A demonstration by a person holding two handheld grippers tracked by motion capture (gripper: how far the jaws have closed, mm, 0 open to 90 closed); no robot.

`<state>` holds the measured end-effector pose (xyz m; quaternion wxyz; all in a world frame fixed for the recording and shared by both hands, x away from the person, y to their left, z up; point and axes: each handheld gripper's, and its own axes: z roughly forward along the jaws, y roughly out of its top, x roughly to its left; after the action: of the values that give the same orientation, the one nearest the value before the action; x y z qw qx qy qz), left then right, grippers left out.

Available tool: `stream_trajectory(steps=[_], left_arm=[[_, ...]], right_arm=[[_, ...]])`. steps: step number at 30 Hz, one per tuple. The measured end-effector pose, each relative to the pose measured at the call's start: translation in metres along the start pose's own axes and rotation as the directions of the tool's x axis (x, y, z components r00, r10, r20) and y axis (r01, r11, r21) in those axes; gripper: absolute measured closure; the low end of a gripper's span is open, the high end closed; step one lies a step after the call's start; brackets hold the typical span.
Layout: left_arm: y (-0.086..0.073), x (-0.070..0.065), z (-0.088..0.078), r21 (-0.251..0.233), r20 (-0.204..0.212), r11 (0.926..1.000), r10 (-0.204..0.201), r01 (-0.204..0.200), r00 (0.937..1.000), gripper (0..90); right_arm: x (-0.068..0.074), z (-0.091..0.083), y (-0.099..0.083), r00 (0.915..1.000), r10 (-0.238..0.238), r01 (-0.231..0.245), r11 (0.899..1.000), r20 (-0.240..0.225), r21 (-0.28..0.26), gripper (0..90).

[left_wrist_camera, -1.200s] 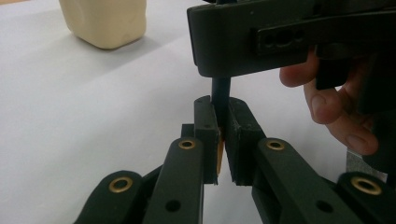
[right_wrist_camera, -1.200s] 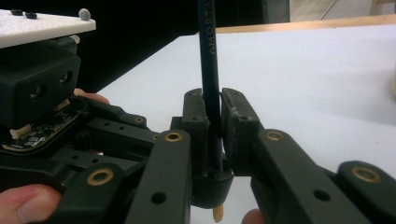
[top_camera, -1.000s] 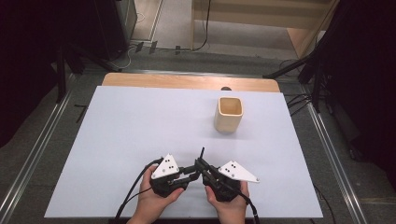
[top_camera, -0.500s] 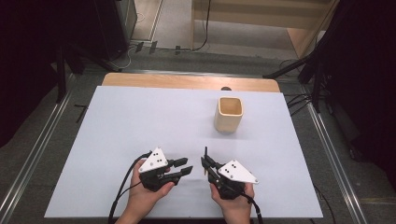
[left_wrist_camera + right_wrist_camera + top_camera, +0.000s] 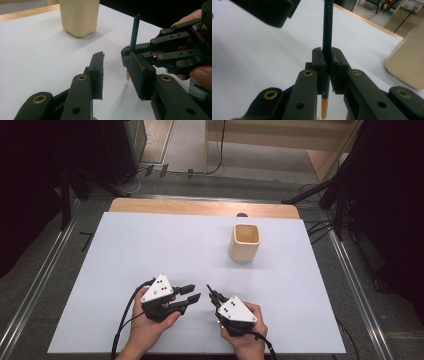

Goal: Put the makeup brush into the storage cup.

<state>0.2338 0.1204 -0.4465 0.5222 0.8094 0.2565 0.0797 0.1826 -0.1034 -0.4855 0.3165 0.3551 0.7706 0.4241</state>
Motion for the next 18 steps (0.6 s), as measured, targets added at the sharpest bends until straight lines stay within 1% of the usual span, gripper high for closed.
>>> stream_trajectory(steps=[3, 6, 9, 12, 16, 18], left_arm=[[0.001, 0.000, -0.001, 0.014, 0.001, 0.9999, -0.002, 0.002, 1.0000, 65.0], [0.002, 0.001, -0.001, 0.026, 0.005, 0.9997, -0.005, 0.005, 1.0000, 65.4], [0.002, 0.001, -0.001, 0.031, 0.007, 0.9995, -0.007, 0.007, 1.0000, 65.4], [0.003, 0.001, -0.001, 0.038, 0.017, 0.9992, -0.009, 0.008, 0.9998, 65.4], [0.003, 0.000, 0.000, 0.050, 0.028, 0.9987, -0.009, 0.008, 0.9996, 65.4], [0.003, -0.001, 0.001, 0.055, 0.029, 0.9984, -0.011, 0.009, 0.9995, 65.5]], right_arm=[[0.003, 0.002, 0.000, 0.9988, -0.049, 0.049, 0.999, 0.007, 0.016, 84.6], [0.006, 0.003, 0.000, 0.9963, -0.084, 0.084, 0.996, 0.017, 0.030, 84.5], [0.009, 0.005, -0.001, 0.9913, -0.129, 0.128, 0.991, 0.024, 0.041, 84.6], [0.011, 0.007, -0.001, 0.9819, -0.185, 0.183, 0.982, 0.041, 0.049, 84.6], [0.014, 0.008, -0.001, 0.9679, -0.242, 0.238, 0.969, 0.068, 0.064, 84.6], [0.016, 0.008, -0.001, 0.9572, -0.280, 0.275, 0.959, 0.075, 0.069, 84.5]])
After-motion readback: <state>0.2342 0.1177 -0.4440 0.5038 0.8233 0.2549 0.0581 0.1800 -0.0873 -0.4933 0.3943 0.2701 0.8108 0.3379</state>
